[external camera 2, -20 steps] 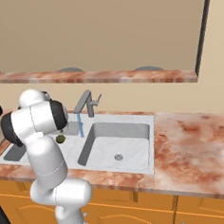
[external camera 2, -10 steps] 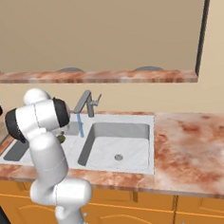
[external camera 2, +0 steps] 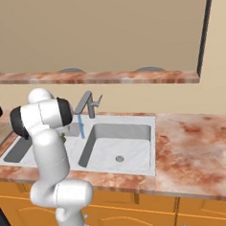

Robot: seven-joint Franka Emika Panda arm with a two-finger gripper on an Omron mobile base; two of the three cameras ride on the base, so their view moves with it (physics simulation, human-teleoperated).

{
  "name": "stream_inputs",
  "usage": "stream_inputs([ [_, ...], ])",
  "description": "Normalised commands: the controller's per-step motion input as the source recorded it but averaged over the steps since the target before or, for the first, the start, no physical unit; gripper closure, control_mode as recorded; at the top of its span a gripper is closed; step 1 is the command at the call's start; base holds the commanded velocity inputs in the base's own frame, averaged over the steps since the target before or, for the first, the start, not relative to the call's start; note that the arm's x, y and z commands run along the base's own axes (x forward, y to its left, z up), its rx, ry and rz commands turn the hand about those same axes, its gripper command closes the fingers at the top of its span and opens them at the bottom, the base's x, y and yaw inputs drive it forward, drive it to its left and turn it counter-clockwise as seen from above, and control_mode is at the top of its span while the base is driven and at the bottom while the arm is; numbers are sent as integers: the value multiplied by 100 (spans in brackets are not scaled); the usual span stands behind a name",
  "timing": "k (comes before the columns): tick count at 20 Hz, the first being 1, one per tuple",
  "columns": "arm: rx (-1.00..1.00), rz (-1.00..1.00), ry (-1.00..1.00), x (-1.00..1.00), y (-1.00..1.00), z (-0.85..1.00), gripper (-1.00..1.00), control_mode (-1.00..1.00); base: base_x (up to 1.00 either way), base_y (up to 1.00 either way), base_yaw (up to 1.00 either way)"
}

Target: Pick the kiwi from the sink and place it on the cutting board to airdry. Then turn off the sink faucet.

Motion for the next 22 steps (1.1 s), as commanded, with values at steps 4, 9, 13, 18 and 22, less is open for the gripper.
stream_inputs([
  [4,0,0,0,14,5,-13,-100,-100,0,0,0],
  [9,0,0,0,19,7,-14,-100,-100,0,0,0],
  [13,0,0,0,22,3,-13,-100,-100,0,0,0],
  [18,0,-1,0,25,0,-16,-100,-100,0,0,0],
  [22,0,-1,0,23,4,-20,-100,-100,0,0,0],
])
